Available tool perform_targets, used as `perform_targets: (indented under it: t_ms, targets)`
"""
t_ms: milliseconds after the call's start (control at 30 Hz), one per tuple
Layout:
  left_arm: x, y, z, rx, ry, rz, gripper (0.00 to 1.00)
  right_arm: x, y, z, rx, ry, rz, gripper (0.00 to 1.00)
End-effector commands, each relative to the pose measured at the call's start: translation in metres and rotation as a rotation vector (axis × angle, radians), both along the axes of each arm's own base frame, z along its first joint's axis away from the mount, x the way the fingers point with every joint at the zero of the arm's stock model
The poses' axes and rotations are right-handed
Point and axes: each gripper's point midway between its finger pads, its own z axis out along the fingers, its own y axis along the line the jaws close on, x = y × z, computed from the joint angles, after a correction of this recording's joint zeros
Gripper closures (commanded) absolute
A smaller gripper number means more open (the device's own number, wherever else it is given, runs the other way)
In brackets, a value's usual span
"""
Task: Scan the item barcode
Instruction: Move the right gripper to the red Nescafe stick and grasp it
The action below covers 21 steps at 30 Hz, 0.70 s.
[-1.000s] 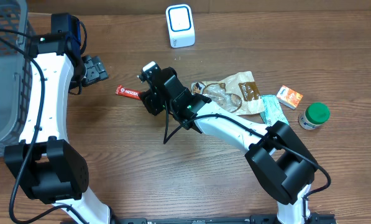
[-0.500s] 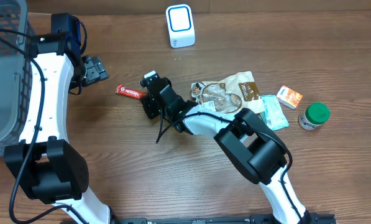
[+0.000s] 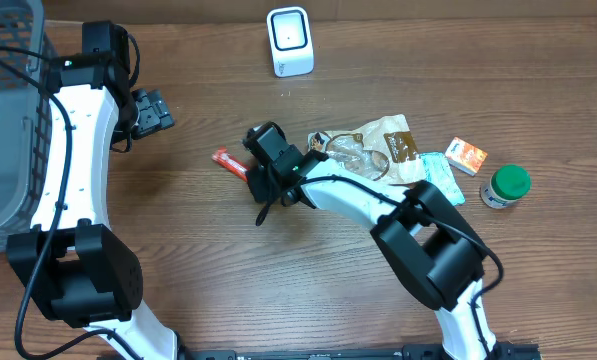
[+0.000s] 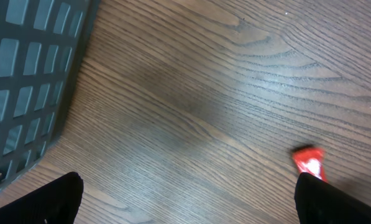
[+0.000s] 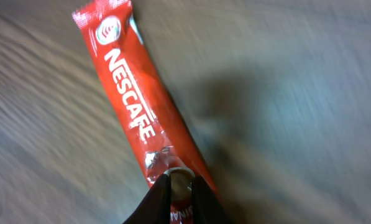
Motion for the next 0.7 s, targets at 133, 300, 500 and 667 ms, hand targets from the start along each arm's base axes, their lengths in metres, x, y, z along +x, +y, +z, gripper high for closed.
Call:
perform_targets:
  t_ms: [133, 300, 500, 667]
  targets:
    - [0.003, 0.002, 0.005, 0.015, -0.011, -0.002, 0.00, -0.046, -0.014, 0.006, 0.020, 0.243, -0.042, 0.80]
    - [0.003, 0.002, 0.005, 0.015, -0.011, -0.002, 0.00, -0.067, -0.028, 0.005, -0.037, 0.336, -0.042, 0.77]
    - [0.003, 0.002, 0.005, 0.015, -0.011, -0.002, 0.00, -0.038, -0.015, 0.070, 0.059, 0.236, -0.048, 0.74]
    - [0.003, 0.002, 0.005, 0.015, -0.011, -0.002, 0.00, -0.025, -0.014, 0.084, 0.047, 0.137, -0.047, 0.71]
